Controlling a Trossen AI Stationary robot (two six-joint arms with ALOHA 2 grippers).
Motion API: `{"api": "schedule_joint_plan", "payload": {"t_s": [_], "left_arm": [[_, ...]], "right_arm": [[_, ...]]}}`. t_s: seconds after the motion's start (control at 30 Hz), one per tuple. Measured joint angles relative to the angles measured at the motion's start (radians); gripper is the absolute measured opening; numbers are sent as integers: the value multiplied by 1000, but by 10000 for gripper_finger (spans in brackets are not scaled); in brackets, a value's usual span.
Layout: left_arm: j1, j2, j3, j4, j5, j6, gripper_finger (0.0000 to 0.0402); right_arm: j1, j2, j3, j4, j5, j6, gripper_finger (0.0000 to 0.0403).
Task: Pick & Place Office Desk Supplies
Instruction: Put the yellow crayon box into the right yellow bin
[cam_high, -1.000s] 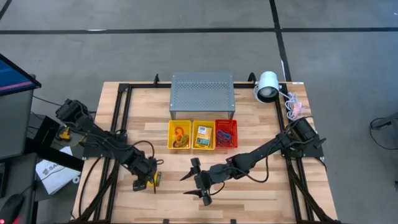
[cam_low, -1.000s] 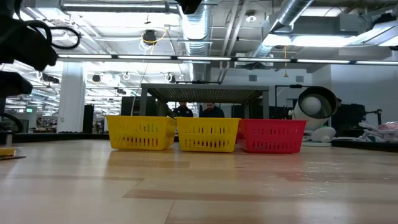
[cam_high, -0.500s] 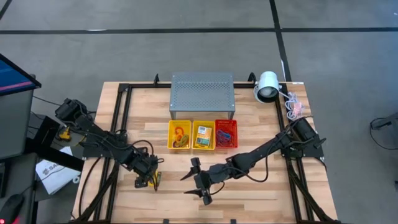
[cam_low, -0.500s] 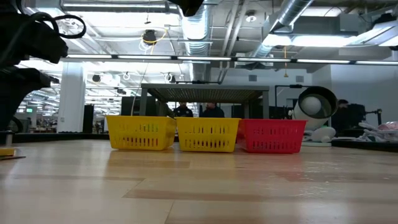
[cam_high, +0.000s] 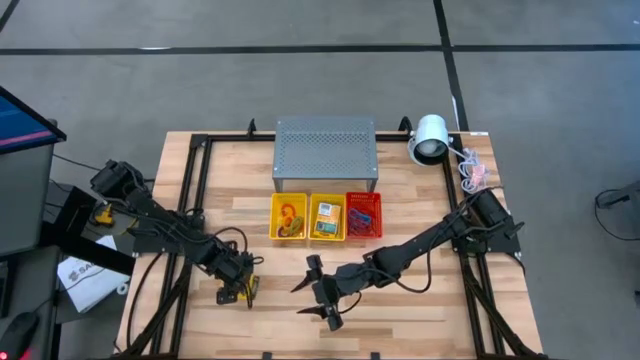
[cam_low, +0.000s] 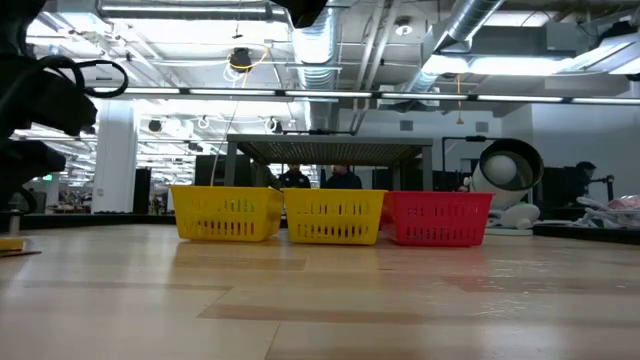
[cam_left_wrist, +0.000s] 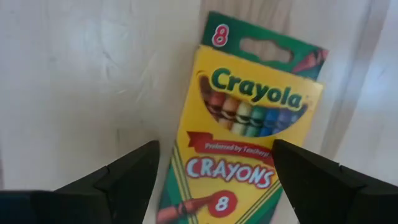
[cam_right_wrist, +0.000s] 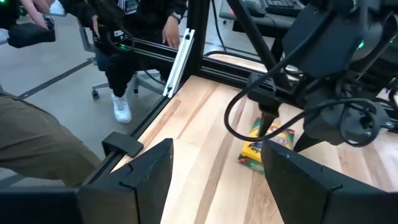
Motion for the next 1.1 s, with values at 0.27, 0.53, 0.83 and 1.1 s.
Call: {"api": "schedule_joint_plan", "payload": {"t_s": [0.27, 0.53, 0.83, 1.1], "left_arm": [[1, -2, -7, 25, 27, -31, 310], [0, -4, -8, 32, 14, -43, 310], [0, -4, -8, 40, 8, -143, 310], [19, -4, -7, 40, 76, -135, 343]], "right_arm": [[0, 0, 0, -10, -7, 11, 235], [-2, 0, 0, -10, -7, 11, 235], [-2, 0, 0, -10, -7, 11, 235], [-2, 0, 0, -10, -7, 37, 235]]}}
